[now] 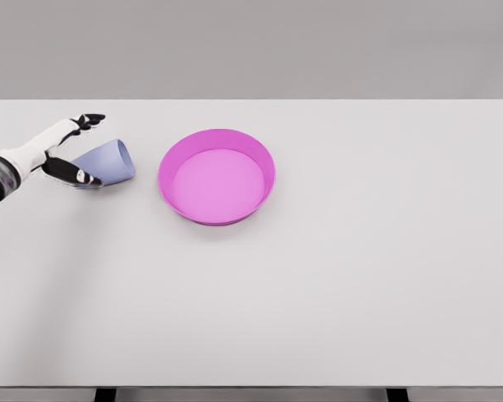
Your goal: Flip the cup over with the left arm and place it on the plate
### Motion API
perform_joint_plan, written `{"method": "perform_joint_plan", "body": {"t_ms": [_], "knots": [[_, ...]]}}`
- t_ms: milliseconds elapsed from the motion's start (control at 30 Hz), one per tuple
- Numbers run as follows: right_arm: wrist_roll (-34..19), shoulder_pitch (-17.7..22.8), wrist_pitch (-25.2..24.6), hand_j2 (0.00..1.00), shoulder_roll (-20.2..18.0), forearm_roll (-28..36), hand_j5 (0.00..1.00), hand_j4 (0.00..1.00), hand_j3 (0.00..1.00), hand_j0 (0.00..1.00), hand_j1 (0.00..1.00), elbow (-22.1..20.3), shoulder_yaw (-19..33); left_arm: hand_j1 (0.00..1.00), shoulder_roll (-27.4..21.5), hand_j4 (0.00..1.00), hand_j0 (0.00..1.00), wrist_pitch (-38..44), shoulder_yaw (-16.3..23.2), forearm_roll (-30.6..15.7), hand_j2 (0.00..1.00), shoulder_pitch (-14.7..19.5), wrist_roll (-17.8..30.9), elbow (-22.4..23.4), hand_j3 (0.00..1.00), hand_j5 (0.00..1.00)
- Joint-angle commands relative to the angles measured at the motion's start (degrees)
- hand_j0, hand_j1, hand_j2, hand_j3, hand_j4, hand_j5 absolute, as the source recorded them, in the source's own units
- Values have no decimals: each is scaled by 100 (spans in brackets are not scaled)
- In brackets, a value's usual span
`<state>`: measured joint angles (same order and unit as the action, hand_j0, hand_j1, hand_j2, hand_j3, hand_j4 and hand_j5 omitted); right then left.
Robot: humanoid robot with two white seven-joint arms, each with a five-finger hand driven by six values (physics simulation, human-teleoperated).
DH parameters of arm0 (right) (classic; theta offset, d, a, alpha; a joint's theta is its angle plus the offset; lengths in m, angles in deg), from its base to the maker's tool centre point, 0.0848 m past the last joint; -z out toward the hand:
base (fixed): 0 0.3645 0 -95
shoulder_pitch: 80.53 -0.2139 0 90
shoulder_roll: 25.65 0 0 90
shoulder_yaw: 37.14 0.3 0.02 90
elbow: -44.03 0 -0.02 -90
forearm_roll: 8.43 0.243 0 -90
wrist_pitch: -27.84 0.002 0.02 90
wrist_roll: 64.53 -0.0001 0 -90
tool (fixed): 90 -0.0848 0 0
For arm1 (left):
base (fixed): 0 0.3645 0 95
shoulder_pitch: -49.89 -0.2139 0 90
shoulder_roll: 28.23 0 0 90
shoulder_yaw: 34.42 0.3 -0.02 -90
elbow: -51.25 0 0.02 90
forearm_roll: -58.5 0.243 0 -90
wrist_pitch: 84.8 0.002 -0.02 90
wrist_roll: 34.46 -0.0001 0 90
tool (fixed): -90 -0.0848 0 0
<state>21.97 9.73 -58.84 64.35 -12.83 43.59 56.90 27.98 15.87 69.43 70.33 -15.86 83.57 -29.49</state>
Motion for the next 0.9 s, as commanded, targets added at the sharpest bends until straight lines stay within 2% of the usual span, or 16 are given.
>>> {"method": "perform_joint_plan", "body": {"t_ms": [0,367,867], "knots": [[-1,0,-7,100,0,1,100,100,100,100,100,0,0,100,57,100,100,-3,188,56,100,18,28,180,100,100],[-1,0,2,100,0,1,100,100,100,100,100,0,0,100,171,100,100,67,303,267,100,150,37,400,100,100],[-1,0,-7,100,0,1,100,100,100,100,100,0,0,100,268,100,100,58,303,267,100,202,37,400,100,100]]}}
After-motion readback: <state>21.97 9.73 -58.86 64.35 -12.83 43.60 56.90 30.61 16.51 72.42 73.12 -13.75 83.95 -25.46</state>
